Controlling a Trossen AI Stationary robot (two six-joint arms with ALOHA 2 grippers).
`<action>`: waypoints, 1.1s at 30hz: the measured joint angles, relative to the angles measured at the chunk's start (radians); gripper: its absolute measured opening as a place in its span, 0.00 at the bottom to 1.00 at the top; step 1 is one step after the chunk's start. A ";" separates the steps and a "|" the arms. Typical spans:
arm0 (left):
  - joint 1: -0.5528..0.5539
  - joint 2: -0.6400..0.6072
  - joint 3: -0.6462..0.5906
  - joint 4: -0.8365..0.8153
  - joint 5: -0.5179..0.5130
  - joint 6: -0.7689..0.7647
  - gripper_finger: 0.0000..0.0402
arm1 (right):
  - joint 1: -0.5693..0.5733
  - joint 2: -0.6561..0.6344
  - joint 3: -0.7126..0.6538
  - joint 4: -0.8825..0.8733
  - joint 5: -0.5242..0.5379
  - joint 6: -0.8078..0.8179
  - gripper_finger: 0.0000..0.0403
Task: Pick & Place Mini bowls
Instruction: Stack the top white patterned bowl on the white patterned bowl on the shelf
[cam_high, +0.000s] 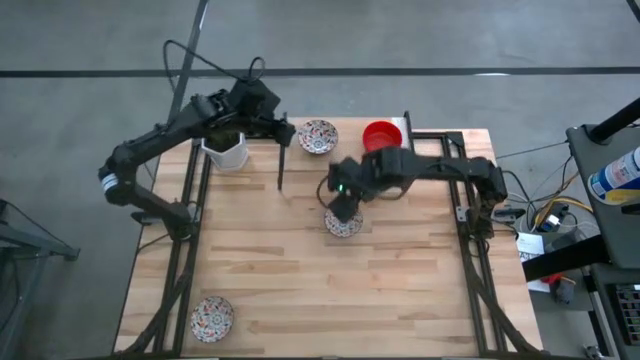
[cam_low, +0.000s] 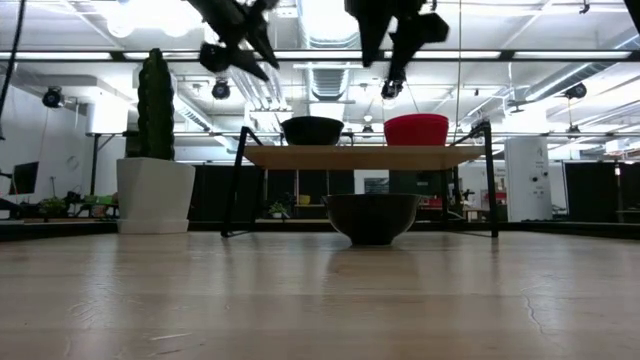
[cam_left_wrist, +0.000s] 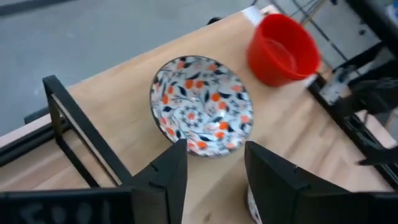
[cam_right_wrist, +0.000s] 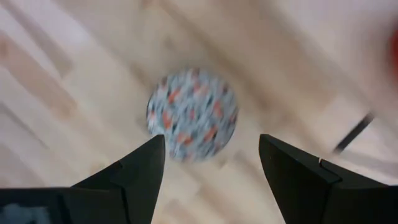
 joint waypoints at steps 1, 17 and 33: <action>-0.008 -0.019 0.000 -0.006 -0.002 0.003 0.38 | 0.012 0.000 -0.026 0.000 -0.023 0.025 0.63; -0.056 -0.165 0.000 -0.019 -0.004 -0.002 0.38 | 0.042 0.000 -0.394 0.176 -0.194 0.221 0.57; -0.055 -0.166 0.000 -0.026 -0.008 -0.003 0.38 | -0.046 0.000 -0.608 0.447 -0.162 0.407 0.55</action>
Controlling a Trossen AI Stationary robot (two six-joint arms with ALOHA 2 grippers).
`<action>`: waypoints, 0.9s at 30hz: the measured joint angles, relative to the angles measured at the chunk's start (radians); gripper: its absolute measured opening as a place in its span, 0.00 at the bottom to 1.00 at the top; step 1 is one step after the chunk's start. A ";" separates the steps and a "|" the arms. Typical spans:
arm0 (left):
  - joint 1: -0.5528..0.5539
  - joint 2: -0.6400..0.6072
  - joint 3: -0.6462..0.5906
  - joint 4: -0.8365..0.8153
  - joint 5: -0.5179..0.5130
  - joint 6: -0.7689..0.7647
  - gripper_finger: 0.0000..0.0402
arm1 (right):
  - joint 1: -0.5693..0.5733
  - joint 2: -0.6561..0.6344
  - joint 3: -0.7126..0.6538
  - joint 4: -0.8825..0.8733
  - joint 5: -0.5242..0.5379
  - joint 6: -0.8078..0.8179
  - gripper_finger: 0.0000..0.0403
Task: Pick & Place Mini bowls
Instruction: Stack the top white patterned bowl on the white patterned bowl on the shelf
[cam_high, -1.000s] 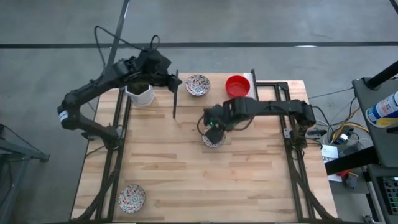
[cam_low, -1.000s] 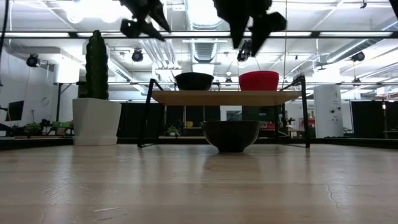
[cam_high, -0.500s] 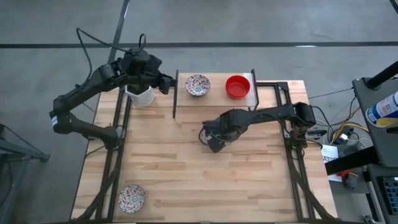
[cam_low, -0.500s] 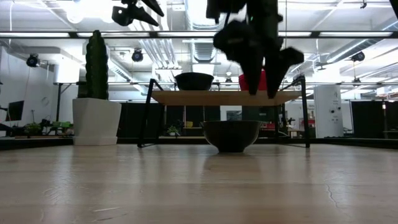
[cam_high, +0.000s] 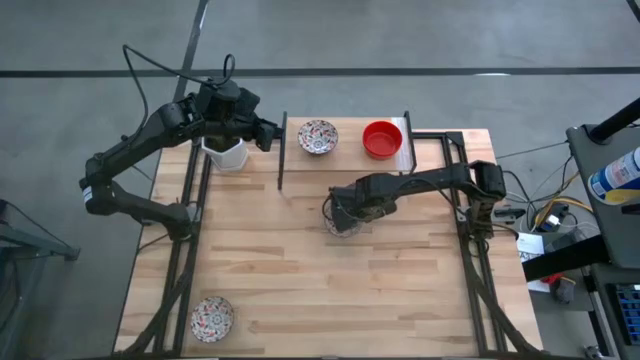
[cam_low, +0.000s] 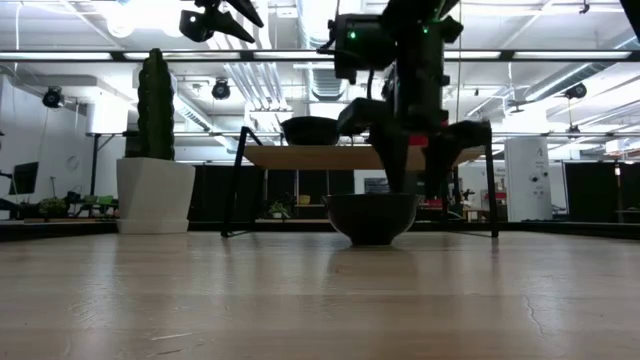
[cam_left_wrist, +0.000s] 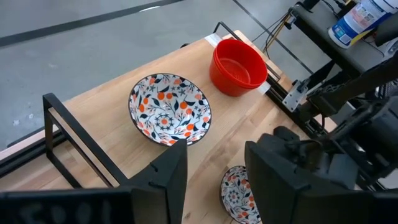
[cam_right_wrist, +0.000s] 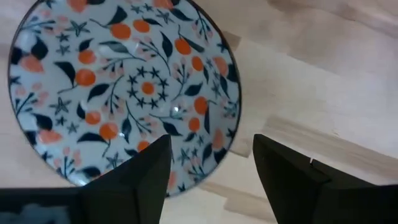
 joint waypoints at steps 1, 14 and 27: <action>0.000 0.000 0.000 0.000 0.000 0.000 0.38 | -0.004 0.000 -0.010 0.017 0.000 0.003 0.54; 0.000 0.000 0.000 0.000 0.000 -0.002 0.38 | -0.017 0.000 -0.104 0.117 -0.003 -0.008 0.30; -0.008 0.003 0.000 -0.001 0.013 0.000 0.38 | -0.003 -0.004 -0.027 0.143 0.001 -0.089 0.03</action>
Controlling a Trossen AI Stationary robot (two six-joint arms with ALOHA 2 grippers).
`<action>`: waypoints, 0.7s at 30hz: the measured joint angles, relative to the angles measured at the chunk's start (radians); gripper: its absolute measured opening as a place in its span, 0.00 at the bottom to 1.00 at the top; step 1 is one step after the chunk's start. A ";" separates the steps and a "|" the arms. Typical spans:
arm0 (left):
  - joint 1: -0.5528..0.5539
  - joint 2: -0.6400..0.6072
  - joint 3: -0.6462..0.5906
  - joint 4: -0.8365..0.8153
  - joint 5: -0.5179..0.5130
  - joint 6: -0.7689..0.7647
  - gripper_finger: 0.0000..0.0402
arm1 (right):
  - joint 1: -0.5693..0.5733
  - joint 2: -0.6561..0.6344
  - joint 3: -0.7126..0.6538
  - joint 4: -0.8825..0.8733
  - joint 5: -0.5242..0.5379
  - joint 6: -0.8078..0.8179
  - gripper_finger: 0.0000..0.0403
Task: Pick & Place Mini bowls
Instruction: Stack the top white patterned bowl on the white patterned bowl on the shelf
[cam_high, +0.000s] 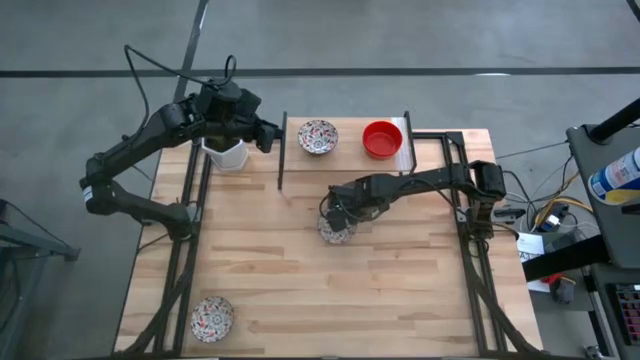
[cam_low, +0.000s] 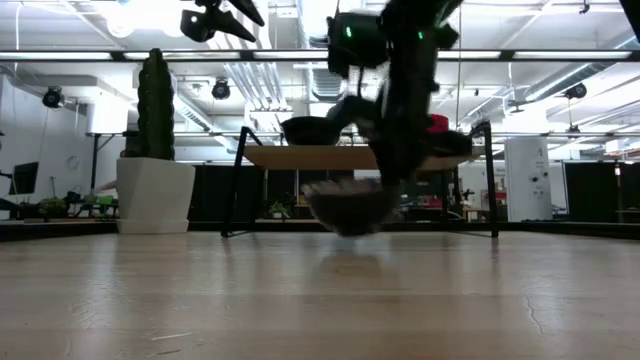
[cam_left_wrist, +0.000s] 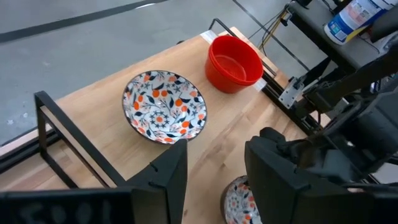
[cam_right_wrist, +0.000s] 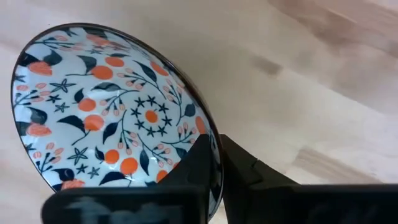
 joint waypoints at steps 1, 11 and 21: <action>-0.004 0.000 0.000 0.000 0.000 -0.003 0.38 | 0.005 -0.003 0.019 0.001 0.002 -0.001 0.03; -0.058 0.000 0.000 0.025 -0.003 0.028 0.38 | 0.038 -0.039 0.309 -0.180 0.235 -0.046 0.02; -0.082 0.002 0.000 0.149 -0.028 0.019 0.38 | -0.032 -0.049 0.655 -0.403 0.557 -0.130 0.02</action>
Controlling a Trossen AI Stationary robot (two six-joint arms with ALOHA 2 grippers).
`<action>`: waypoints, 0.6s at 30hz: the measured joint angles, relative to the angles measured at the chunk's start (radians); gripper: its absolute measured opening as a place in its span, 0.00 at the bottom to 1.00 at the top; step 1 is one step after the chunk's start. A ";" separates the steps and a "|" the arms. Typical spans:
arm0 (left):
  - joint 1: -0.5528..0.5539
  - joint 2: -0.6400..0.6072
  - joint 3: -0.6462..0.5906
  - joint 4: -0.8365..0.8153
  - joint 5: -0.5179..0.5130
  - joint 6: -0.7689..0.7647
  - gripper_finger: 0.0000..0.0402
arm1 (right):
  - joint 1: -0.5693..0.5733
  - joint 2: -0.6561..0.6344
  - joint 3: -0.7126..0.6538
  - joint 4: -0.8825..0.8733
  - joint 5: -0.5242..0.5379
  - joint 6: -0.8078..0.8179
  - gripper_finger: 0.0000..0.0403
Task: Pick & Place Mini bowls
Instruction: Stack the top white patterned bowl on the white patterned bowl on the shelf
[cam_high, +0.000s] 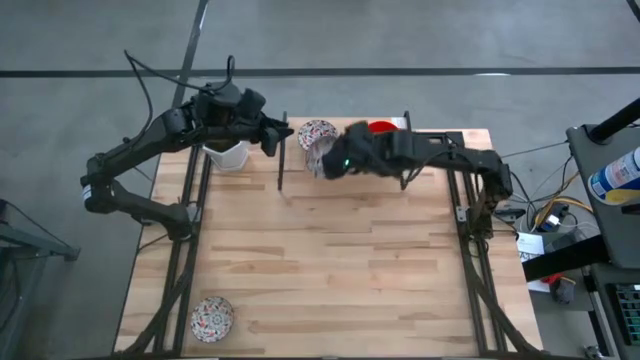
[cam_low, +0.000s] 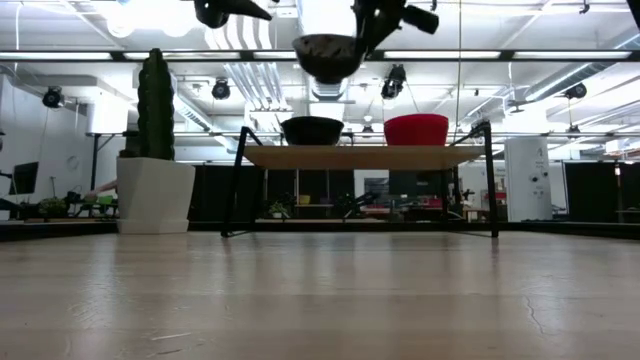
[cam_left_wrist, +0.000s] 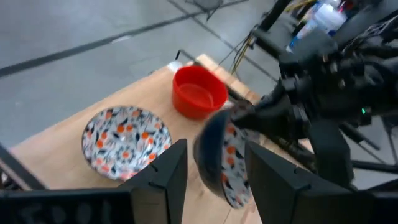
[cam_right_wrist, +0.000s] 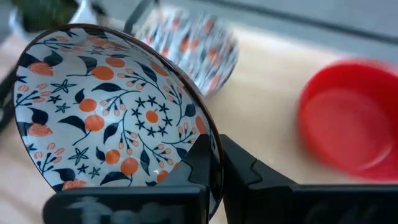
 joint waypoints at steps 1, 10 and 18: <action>-0.002 0.000 0.000 0.014 -0.003 0.000 0.38 | -0.011 0.000 0.024 -0.009 0.017 -0.011 0.02; -0.017 0.034 0.000 0.095 -0.055 -0.026 0.38 | -0.059 0.009 0.190 -0.007 0.115 -0.127 0.02; -0.028 0.060 0.000 0.165 -0.096 -0.036 0.38 | -0.062 0.014 0.180 -0.008 0.144 -0.133 0.03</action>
